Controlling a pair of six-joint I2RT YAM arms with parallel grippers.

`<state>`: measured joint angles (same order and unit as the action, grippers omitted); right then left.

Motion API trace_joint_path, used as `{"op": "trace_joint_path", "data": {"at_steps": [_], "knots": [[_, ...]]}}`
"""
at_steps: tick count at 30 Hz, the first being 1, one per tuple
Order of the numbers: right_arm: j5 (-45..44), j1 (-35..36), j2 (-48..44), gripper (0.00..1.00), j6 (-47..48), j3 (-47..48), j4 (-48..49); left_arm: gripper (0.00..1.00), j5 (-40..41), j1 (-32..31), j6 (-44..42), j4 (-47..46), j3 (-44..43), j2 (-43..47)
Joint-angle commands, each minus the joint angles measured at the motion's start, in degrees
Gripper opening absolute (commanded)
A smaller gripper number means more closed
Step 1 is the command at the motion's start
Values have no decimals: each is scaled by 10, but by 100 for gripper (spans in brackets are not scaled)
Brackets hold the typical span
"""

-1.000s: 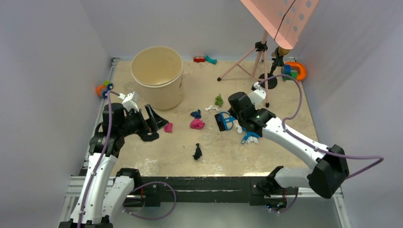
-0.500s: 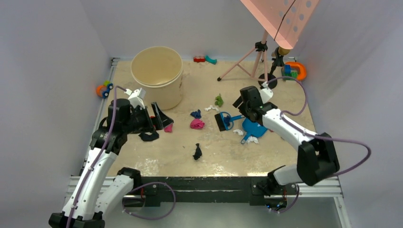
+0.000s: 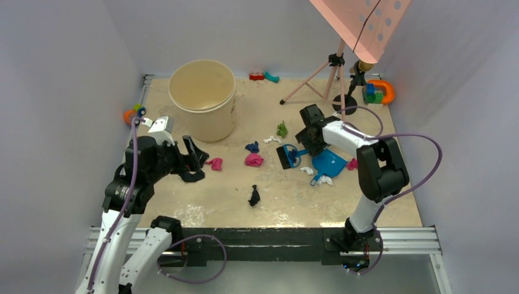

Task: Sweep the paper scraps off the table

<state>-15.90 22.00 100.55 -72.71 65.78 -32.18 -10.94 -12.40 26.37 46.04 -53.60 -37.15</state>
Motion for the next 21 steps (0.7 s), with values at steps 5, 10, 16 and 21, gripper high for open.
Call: {"op": "trace_joint_path", "data": {"at_steps": [5,10,16,21], "knots": [[5,-24,23,62,-101,-19,-23,99,20,-1,-24,-3,-7,10],[-14,-36,69,52,-133,1,-43,99,15,-1,-25,-4,-4,18],[-14,-41,128,47,-147,51,-86,99,19,0,-24,-2,-4,25],[-27,-42,136,33,-157,61,-127,99,25,0,-26,1,-4,35]]}}
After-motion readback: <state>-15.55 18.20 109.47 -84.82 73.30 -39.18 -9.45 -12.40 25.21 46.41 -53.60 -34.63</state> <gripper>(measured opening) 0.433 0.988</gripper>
